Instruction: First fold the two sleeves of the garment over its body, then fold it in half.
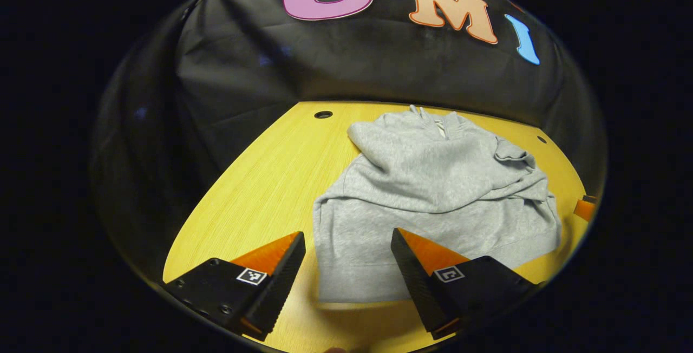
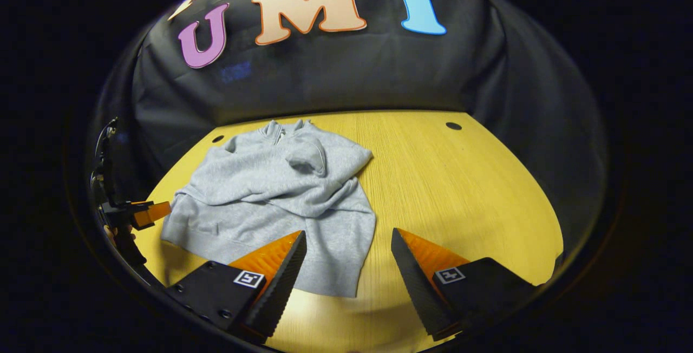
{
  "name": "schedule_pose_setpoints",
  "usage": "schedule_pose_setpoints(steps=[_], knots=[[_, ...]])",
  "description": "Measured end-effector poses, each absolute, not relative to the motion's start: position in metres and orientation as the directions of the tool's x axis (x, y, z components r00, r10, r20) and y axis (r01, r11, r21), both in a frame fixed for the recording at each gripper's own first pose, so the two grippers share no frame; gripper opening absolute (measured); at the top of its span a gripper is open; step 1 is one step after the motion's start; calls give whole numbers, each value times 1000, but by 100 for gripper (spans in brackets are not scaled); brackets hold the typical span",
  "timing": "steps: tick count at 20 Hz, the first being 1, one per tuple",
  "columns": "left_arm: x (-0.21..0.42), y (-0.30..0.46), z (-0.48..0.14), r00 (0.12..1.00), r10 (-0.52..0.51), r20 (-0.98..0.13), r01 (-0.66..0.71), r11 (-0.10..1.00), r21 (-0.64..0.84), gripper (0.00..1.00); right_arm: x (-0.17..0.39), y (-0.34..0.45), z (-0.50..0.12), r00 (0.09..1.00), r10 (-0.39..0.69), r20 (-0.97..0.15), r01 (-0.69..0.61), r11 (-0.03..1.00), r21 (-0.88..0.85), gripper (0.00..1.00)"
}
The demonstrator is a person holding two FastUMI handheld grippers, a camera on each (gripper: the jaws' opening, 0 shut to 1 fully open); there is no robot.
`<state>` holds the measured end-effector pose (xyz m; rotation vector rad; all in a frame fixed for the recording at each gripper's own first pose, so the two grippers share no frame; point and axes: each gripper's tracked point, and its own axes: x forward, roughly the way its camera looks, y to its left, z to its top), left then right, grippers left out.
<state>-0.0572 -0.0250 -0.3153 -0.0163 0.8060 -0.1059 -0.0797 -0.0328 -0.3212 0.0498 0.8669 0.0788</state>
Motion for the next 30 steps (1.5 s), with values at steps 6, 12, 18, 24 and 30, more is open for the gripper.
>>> schedule_pose_setpoints(steps=[6,12,18,24,30], knots=[[-77,-25,-343,634,-124,-763,112,991,-68,95,-98,-32,-352,577,56,-815,-33,998,46,98],[-81,-26,-348,611,-156,-776,112,988,-110,94,-103,-27,-371,528,49,-848,-44,999,30,98],[-82,-29,-350,621,-186,-761,132,982,-133,94,-114,-23,-385,471,53,-881,-59,998,28,98],[-82,-42,-352,604,-214,-768,163,976,-144,69,-115,-5,-387,434,103,-895,-93,993,70,65],[-82,-62,-350,616,-258,-744,174,966,-190,15,-115,2,-387,377,133,-917,-33,991,130,8]])
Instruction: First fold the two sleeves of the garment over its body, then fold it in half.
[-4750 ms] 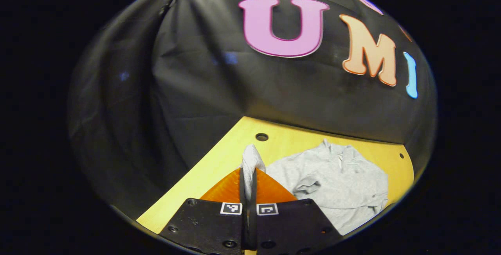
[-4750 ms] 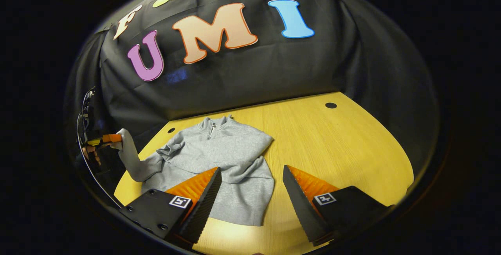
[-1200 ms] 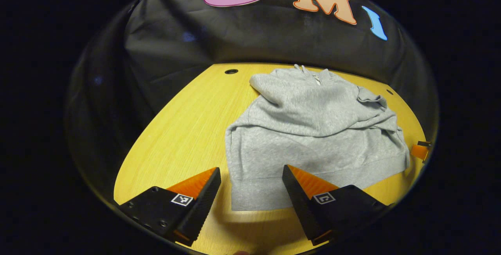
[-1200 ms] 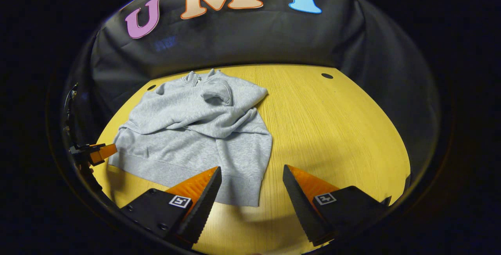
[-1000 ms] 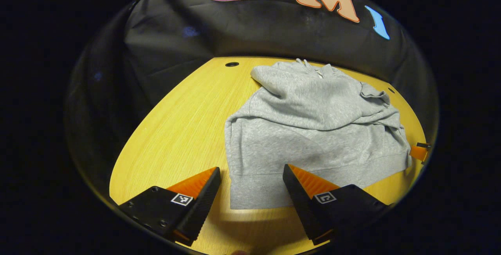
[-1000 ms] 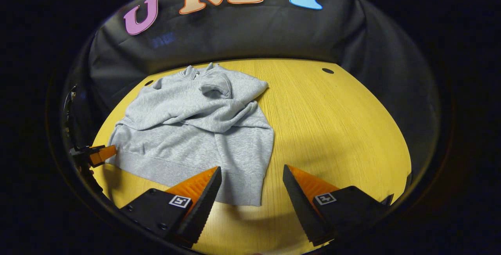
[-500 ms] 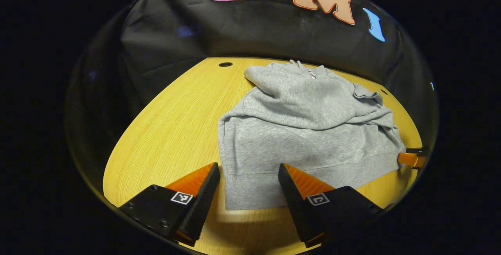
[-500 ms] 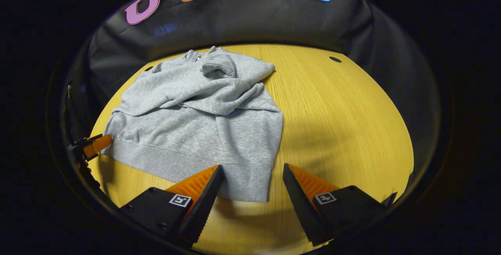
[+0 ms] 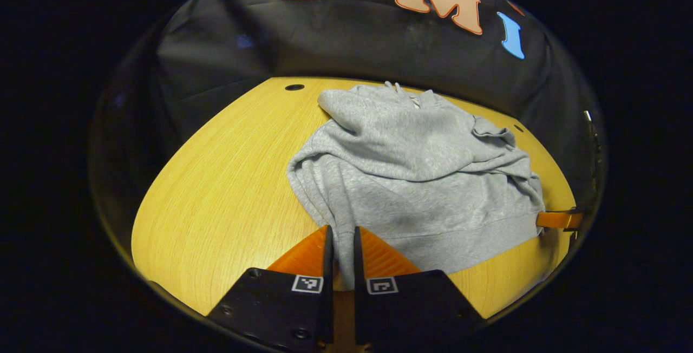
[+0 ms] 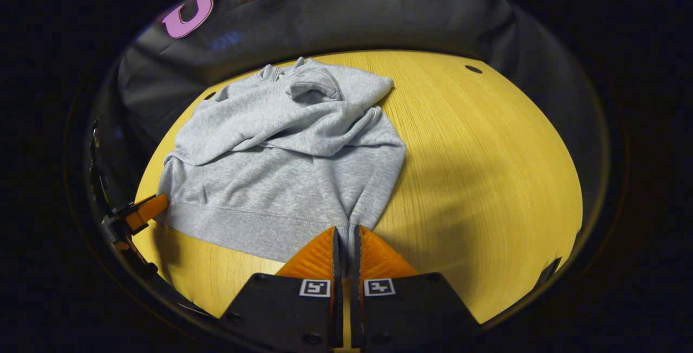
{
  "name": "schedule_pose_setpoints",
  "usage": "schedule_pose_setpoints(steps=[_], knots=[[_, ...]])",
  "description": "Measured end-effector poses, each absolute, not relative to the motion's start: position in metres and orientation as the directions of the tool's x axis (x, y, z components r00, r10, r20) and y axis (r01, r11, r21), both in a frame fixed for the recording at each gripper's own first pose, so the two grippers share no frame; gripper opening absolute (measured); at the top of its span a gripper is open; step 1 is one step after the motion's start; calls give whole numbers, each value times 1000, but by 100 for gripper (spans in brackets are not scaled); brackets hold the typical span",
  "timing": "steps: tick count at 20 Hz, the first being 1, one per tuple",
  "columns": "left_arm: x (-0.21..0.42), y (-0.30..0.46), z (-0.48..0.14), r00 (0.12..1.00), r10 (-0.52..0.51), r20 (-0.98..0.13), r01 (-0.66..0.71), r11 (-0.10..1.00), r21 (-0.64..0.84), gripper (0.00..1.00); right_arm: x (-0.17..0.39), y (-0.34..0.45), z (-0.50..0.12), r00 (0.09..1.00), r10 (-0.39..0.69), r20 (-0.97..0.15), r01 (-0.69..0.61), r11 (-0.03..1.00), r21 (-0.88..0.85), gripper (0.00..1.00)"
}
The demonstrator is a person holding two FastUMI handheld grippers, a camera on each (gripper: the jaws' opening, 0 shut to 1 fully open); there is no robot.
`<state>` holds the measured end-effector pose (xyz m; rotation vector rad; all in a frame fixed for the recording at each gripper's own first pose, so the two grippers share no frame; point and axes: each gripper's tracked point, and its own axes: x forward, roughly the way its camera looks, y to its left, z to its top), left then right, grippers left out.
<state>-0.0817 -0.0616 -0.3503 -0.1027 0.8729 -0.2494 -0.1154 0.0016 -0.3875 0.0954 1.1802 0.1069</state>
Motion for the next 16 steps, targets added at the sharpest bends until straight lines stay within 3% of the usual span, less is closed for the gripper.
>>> schedule_pose_setpoints(steps=[4,9,16], knots=[[-82,-62,-349,610,-239,-756,179,970,-162,0,-113,3,-386,374,201,-906,-23,978,208,5],[-85,-61,-345,514,-266,-816,64,960,-272,0,-106,5,-373,434,261,-862,-50,963,266,4],[-94,-73,-314,538,-259,-802,36,958,-285,0,-93,0,-341,428,406,-808,-58,904,424,4]])
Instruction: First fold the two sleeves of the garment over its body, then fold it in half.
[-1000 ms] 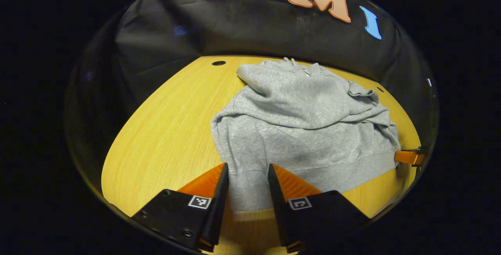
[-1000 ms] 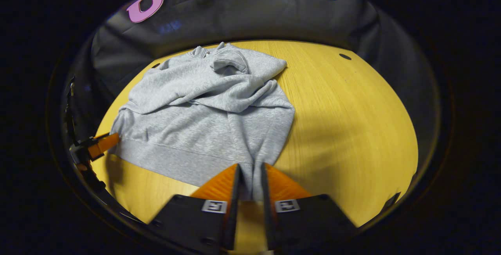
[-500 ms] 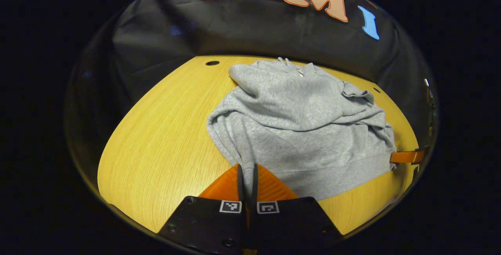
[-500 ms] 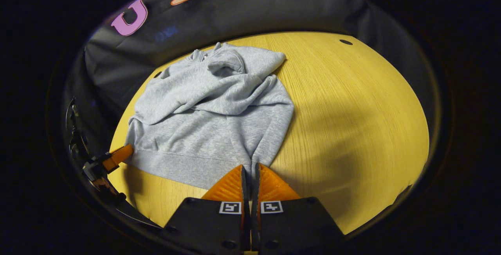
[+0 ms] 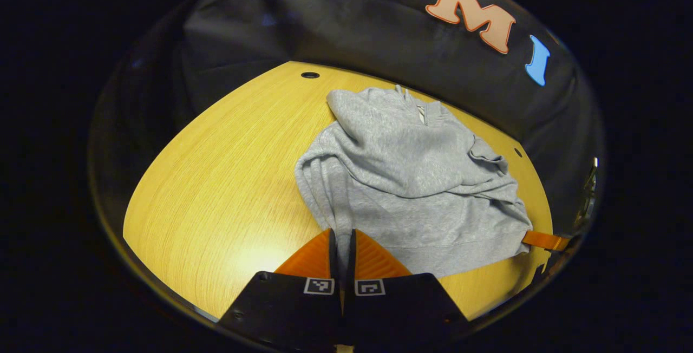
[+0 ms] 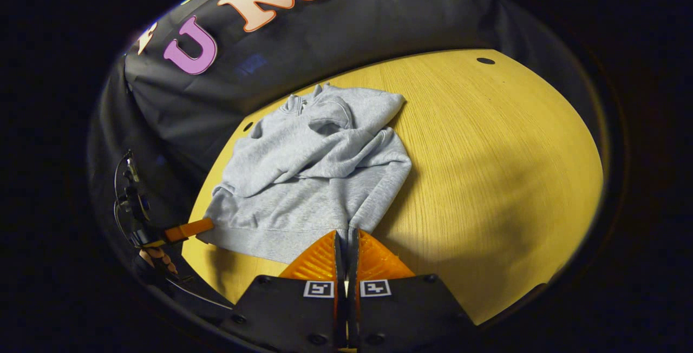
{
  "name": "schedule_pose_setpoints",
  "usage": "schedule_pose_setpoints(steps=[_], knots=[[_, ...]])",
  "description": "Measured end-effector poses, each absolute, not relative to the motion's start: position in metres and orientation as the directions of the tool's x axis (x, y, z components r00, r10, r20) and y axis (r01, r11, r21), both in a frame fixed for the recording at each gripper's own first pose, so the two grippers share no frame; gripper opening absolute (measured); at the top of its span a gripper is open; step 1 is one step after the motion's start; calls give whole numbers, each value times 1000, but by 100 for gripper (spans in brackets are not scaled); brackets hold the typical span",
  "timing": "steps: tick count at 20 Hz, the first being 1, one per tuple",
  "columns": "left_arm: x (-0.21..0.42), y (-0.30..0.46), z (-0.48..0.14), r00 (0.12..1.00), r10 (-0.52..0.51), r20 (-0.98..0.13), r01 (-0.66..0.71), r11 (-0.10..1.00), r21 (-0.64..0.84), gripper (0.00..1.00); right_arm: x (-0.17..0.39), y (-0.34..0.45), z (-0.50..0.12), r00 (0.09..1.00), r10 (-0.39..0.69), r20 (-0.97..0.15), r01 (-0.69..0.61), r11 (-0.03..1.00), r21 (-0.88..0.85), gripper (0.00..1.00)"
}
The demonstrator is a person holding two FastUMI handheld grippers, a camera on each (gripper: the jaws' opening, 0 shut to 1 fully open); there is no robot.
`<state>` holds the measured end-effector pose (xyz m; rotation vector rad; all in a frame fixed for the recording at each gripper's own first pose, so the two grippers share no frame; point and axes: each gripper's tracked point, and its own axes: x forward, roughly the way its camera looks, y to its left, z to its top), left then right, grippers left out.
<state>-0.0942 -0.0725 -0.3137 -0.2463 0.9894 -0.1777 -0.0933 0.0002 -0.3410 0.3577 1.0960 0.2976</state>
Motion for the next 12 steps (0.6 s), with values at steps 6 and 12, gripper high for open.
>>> schedule_pose_setpoints(steps=[6,12], knots=[[-83,-79,-288,551,-262,-792,-11,947,-321,0,-64,3,-314,411,492,-768,-38,850,525,2],[-42,-74,-253,606,-308,-734,-20,916,-401,0,-30,16,-282,461,524,-716,49,790,611,3]])
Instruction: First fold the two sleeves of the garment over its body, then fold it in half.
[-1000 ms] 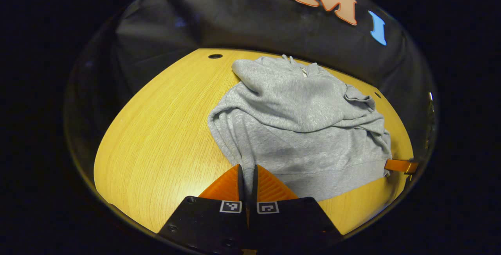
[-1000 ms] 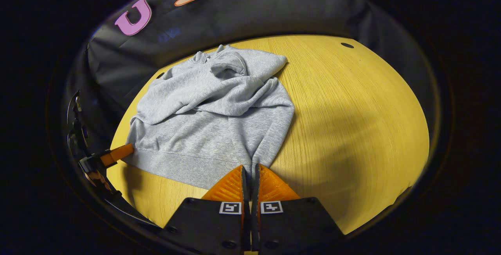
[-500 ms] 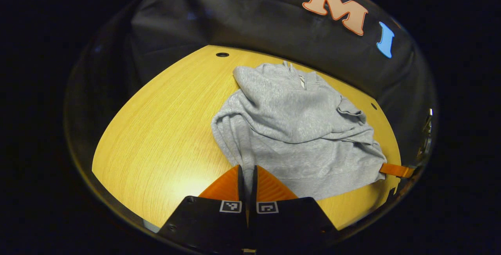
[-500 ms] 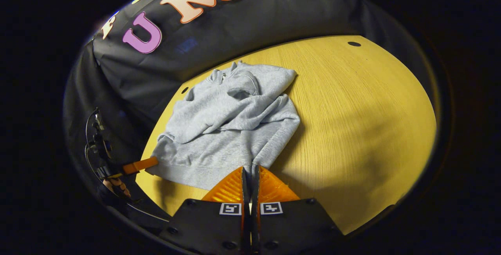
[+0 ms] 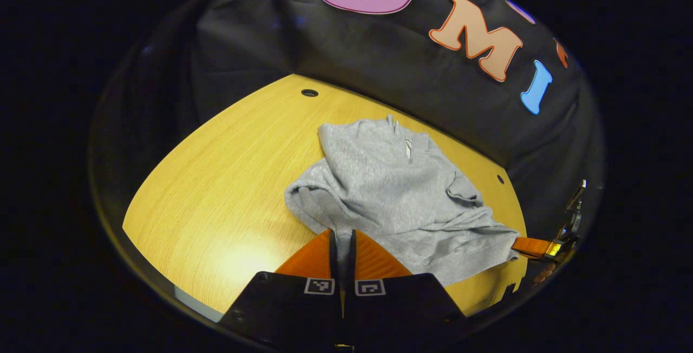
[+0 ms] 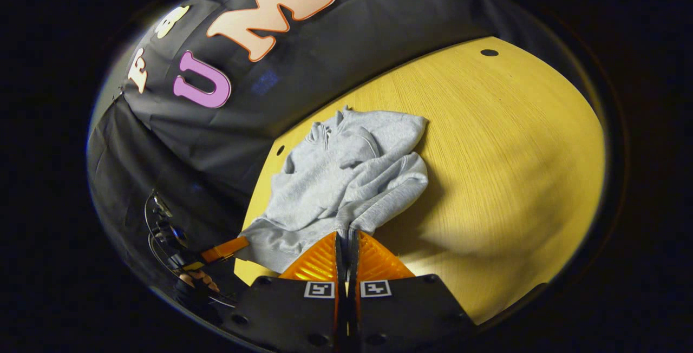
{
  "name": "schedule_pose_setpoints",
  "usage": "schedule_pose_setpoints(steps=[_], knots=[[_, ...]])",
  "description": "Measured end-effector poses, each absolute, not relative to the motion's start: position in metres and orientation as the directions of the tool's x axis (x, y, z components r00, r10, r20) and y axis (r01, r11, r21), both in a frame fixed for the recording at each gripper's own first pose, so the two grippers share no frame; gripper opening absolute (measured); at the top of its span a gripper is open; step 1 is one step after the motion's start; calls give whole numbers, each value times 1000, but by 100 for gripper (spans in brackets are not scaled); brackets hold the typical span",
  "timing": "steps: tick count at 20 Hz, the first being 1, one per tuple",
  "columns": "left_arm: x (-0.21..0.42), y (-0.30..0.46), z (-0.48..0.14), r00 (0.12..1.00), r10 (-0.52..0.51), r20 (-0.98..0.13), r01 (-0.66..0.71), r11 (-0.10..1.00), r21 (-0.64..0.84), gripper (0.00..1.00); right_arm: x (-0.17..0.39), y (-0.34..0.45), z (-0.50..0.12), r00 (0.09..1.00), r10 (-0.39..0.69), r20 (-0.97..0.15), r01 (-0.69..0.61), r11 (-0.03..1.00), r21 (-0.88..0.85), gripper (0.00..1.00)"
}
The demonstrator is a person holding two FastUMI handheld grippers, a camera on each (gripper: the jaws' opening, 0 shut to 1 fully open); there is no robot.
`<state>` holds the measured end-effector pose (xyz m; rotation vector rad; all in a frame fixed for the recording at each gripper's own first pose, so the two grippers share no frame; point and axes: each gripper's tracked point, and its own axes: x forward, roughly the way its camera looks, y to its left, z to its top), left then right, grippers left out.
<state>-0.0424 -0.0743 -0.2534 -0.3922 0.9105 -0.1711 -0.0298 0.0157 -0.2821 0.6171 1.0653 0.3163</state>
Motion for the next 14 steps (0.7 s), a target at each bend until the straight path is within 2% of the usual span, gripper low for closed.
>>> schedule_pose_setpoints(steps=[7,14], knots=[[10,-69,-241,613,-374,-696,-20,873,-488,0,23,22,-260,531,502,-683,169,727,666,3],[60,-79,-258,554,-454,-698,-10,834,-551,0,65,23,-289,519,483,-705,349,633,691,3]])
